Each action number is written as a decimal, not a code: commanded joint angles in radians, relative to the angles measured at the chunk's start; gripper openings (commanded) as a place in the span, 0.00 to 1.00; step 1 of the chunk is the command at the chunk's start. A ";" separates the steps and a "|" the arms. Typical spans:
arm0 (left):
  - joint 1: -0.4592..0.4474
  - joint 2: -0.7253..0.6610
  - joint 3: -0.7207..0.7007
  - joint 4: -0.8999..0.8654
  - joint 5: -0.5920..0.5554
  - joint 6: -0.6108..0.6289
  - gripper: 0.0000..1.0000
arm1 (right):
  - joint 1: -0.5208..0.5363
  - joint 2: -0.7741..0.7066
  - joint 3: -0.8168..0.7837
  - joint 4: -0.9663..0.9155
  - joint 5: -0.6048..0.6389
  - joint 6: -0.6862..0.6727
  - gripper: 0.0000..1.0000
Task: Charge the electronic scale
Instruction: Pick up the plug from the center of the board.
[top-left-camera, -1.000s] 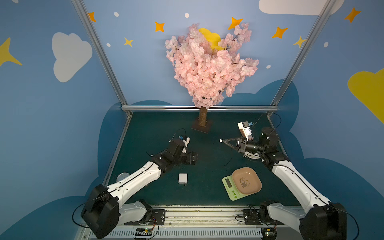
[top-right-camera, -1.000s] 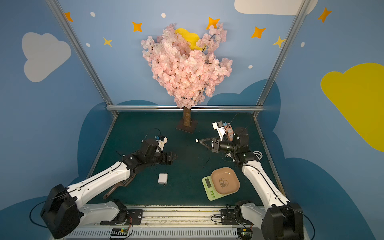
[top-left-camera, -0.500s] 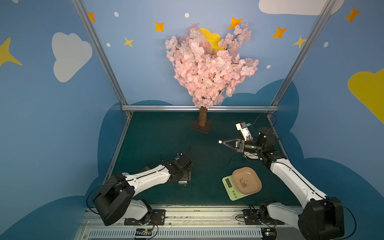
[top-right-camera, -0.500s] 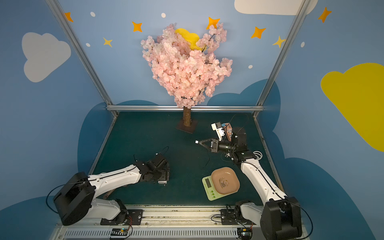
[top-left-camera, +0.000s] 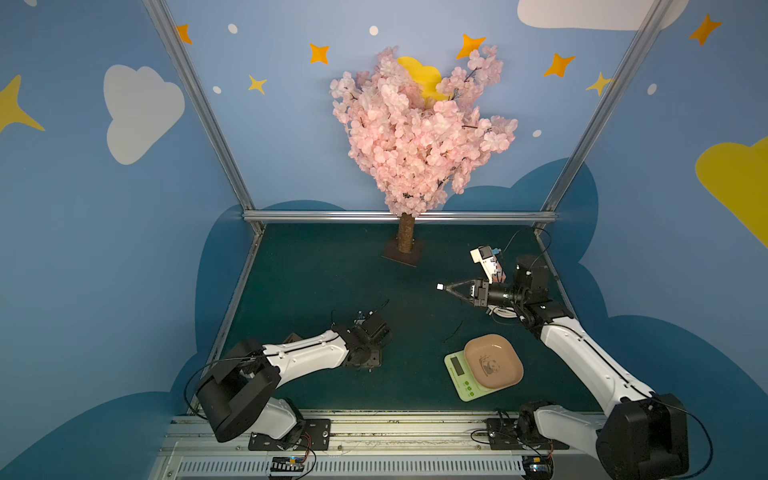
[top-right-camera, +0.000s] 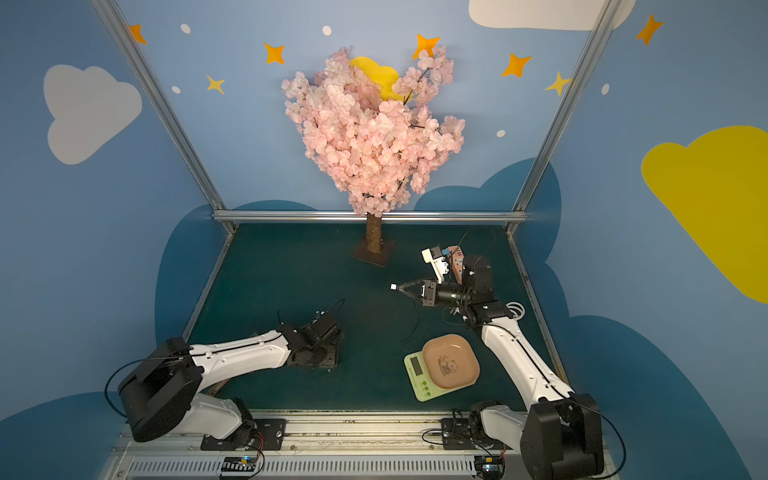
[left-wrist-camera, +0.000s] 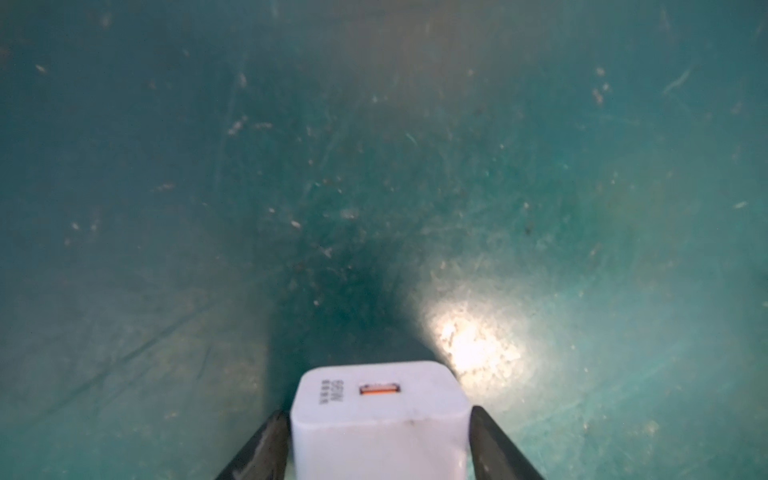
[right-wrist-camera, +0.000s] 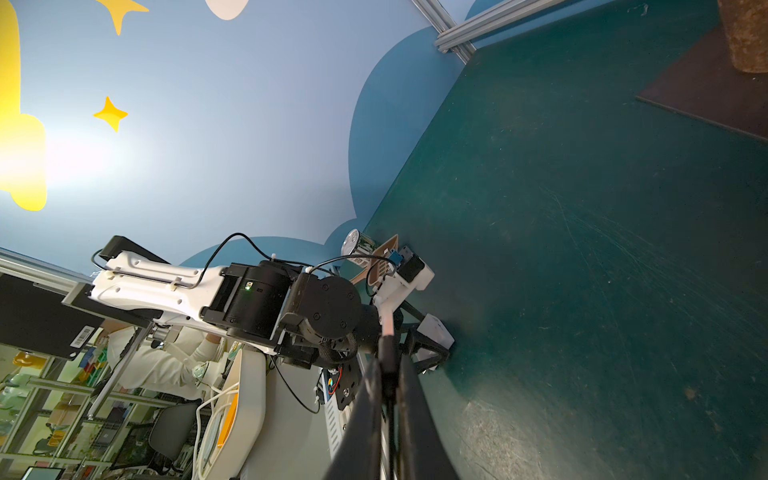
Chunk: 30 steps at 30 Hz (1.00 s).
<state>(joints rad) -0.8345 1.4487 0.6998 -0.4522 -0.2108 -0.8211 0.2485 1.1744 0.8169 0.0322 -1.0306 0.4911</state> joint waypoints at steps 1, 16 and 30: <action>-0.021 0.026 0.012 -0.062 0.025 -0.024 0.68 | 0.003 -0.001 0.008 -0.017 -0.012 -0.024 0.00; -0.044 0.062 0.054 -0.067 -0.024 0.070 0.46 | 0.003 0.011 0.023 -0.044 -0.020 -0.045 0.00; -0.038 -0.001 0.145 0.182 0.046 0.475 0.38 | 0.002 -0.055 0.019 -0.116 -0.025 -0.056 0.00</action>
<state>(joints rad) -0.8761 1.4845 0.8108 -0.3611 -0.1978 -0.4881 0.2485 1.1530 0.8188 -0.0639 -1.0401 0.4412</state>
